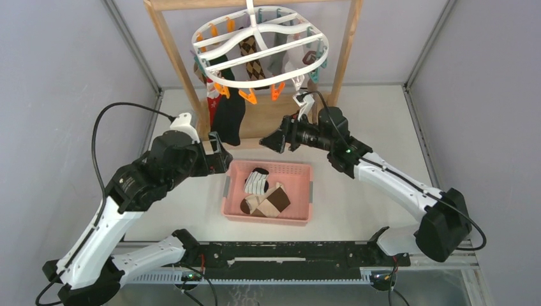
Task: Remove the socks clipped to the hanger
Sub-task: Remove the sock from the hanger.
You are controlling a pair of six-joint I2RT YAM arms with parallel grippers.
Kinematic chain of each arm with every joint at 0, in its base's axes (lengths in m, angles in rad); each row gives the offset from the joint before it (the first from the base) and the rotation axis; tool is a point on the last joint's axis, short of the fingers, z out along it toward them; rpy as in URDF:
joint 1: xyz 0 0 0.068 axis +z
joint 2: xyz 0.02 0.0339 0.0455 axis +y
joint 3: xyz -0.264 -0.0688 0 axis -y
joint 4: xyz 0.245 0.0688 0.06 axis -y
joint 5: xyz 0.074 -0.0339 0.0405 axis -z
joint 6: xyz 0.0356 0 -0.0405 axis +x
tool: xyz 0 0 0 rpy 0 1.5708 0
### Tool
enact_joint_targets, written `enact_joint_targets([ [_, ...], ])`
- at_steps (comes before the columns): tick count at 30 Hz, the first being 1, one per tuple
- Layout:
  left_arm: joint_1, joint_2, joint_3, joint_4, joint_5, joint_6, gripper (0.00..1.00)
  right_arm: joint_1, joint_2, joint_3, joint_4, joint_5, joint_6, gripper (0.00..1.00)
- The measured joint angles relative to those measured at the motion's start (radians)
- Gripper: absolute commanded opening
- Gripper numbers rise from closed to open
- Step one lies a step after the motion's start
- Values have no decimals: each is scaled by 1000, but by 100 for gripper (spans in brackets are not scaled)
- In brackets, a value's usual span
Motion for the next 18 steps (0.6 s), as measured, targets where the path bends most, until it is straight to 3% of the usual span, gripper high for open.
enact_joint_targets([
  [6,0,-53,0,-29,0,-16,100,1,97,0,174,-70,69,75],
  [18,0,-87,2,-64,1,-28,100,19,188,-1,320,-8,114,75],
])
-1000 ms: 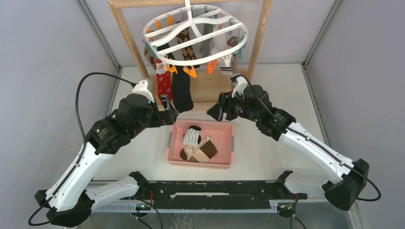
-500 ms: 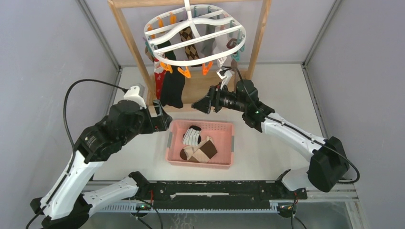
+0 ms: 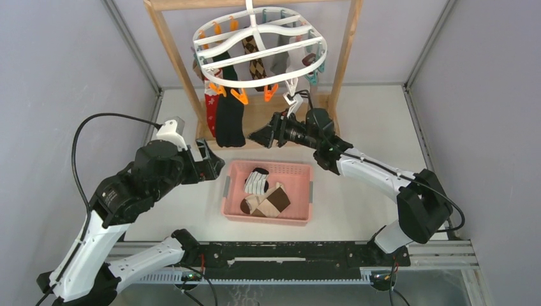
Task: Remove the socks clipped to the hanger
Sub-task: Remove the sock from the hanger.
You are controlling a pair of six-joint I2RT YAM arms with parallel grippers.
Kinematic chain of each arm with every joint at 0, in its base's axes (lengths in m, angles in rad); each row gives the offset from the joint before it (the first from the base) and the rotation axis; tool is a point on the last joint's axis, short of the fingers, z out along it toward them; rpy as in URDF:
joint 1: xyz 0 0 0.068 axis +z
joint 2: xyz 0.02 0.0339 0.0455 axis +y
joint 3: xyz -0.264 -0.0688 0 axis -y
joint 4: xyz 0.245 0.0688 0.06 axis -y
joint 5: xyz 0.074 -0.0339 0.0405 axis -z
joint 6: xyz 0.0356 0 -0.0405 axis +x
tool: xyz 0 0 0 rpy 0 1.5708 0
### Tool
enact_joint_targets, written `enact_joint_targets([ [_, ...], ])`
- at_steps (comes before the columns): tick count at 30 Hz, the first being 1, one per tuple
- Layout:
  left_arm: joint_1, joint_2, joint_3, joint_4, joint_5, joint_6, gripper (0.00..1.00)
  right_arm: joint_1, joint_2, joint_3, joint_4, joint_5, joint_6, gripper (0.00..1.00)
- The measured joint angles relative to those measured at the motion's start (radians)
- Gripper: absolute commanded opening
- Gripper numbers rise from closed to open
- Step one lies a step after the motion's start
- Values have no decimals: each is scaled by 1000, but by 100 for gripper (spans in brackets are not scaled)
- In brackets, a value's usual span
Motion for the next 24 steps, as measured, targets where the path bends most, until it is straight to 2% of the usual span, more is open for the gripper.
enact_joint_targets([
  [9,0,-2,20,-17,1,-15,100,5,129,7,84,-10,18,75],
  [22,0,28,72,-50,9,-13,100,36,266,141,185,-49,41,75],
  [24,0,37,72,-52,11,-11,100,39,281,158,191,-51,41,73],
])
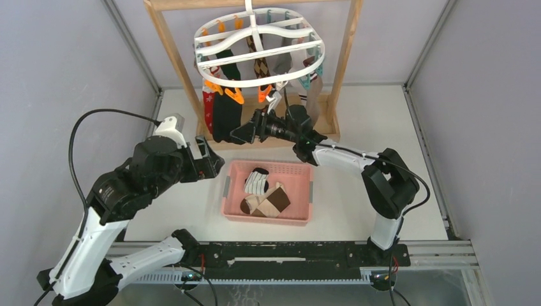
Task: Remove the socks clipped to the hanger
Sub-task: Remove the sock from the hanger.
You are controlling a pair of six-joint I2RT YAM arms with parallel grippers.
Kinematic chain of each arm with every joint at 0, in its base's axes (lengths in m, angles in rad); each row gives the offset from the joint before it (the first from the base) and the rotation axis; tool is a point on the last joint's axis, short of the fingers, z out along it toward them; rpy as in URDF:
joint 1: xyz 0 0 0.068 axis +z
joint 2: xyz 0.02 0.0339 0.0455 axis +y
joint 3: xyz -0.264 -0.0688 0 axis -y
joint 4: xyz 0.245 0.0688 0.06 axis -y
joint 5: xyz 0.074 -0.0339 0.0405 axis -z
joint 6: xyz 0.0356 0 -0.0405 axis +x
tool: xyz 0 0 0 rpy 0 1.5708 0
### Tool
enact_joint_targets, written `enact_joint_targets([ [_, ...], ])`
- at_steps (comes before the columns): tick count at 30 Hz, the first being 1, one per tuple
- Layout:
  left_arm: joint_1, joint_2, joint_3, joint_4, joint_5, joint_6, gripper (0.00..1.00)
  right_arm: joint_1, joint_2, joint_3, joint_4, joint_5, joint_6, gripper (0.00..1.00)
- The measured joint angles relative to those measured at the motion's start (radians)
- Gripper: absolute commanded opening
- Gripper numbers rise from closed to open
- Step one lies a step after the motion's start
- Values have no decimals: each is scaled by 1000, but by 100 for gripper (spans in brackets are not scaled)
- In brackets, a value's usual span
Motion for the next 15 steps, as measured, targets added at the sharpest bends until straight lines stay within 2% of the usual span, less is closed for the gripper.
enact_joint_targets([
  [2,0,11,3,-3,2,5,100,1,16,19,-1,-3,-1,63],
  [3,0,16,6,-4,5,5,100,1,23,28,-2,-4,-3,52],
  [6,0,32,19,-4,14,9,100,2,54,73,-5,-23,-3,34],
  [13,0,41,26,-3,16,23,100,2,118,170,-16,-121,54,2],
  [15,0,39,26,-3,15,22,100,2,119,174,-16,-146,77,0],
])
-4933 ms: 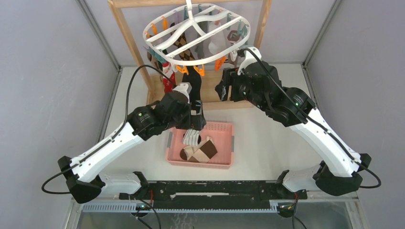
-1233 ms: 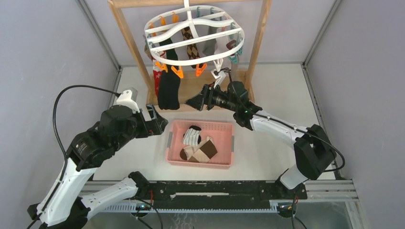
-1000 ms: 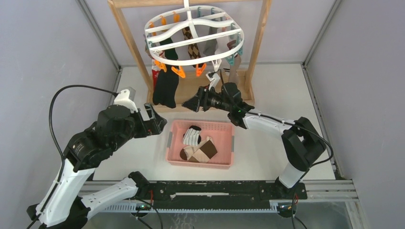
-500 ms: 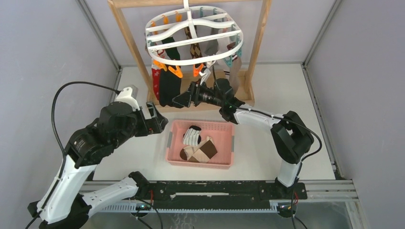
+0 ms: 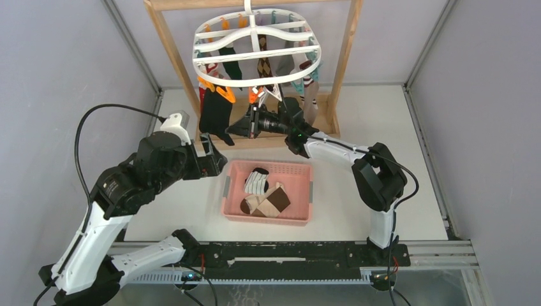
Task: Remove the socks clipped to the hanger
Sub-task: Remove the sock from the hanger.
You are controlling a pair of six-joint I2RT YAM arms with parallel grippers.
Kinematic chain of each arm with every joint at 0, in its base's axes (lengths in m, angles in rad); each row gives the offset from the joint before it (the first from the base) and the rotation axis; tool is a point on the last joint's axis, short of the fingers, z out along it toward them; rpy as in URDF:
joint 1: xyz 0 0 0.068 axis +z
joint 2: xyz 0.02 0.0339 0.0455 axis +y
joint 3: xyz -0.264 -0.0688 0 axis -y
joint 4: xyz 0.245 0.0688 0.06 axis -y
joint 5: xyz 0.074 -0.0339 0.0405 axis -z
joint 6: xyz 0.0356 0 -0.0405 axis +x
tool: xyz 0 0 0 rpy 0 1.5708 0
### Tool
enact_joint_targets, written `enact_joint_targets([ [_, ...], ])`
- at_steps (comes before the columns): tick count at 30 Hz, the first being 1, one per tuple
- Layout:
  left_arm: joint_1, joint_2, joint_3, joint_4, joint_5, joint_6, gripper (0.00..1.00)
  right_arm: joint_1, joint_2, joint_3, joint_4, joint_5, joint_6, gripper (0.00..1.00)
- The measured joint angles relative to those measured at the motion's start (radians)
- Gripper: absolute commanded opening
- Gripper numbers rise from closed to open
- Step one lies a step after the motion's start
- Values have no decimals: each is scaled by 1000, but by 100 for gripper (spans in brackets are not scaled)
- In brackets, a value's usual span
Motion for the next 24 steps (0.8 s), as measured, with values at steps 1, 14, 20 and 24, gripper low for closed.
enact_joint_targets([
  [1,0,-1,0,0,0,0,100,-1,0,0,0,-12,10,0],
  [14,0,-12,-2,50,-19,-3,100,-57,-109,-72,-74,-123,85,0],
  [20,0,-12,-3,74,-28,-7,100,-96,-198,-106,-115,-167,87,0],
  [24,0,-9,-3,97,-39,-7,100,-105,-230,-121,-150,-195,86,0],
])
